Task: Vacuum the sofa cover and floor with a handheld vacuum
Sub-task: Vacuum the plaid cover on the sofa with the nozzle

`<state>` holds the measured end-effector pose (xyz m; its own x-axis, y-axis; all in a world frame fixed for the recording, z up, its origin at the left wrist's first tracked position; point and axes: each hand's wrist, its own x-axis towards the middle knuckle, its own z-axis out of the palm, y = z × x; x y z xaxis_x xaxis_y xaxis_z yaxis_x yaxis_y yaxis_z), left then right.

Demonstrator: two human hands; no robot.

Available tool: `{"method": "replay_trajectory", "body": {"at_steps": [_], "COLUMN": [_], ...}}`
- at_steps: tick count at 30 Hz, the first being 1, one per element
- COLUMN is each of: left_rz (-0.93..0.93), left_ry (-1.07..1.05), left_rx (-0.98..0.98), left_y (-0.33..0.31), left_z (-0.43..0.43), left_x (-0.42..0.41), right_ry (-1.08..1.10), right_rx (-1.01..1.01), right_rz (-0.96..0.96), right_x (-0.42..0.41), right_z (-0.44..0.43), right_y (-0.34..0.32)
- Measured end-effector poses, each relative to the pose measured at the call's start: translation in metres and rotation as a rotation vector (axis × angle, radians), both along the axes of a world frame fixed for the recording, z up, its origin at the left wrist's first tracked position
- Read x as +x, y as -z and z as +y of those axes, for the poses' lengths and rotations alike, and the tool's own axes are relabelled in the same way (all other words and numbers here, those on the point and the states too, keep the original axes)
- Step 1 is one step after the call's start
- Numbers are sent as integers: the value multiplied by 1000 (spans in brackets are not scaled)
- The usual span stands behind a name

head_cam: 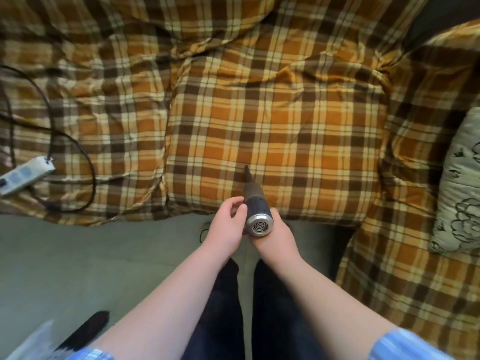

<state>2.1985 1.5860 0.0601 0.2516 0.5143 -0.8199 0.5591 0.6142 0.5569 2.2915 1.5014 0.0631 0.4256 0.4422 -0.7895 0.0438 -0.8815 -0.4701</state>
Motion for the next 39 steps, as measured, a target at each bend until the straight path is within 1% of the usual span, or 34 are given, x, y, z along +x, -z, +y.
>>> {"method": "replay_trajectory", "body": {"at_steps": [3,6,10,13,21,27,32,36,39], "left_rz": [-7,5,22,8,-15,-26,-19,8,24], "left_ry": [-65,-105,-134,-133,-30,162,350,373,364], "left_rx": [-3,19,15,-8,-65,-83,-30,-60,-19], "left_y": [1,1,-3,-8,-3,-10,-14,-17,-13], "left_z": [22,30,22,7,-59,-110,-144,-156,-148], "left_x": [-34,-55,-61,-50,19,81,133,147,133], "right_ry": [-101,-145,-175,-146,-39,95,238,274,240], "right_rx": [7,16,8,-17,-77,-98,-106,-95,-55], "right_rz": [30,40,65,78,-24,-78,-117,-117,-112], "right_x": [-26,-44,-48,-39,20,68,101,108,99], "right_z": [24,37,35,18,-57,-120,-166,-180,-173], "right_y": [2,3,-1,-6,-6,-9,-10,-6,-3]}}
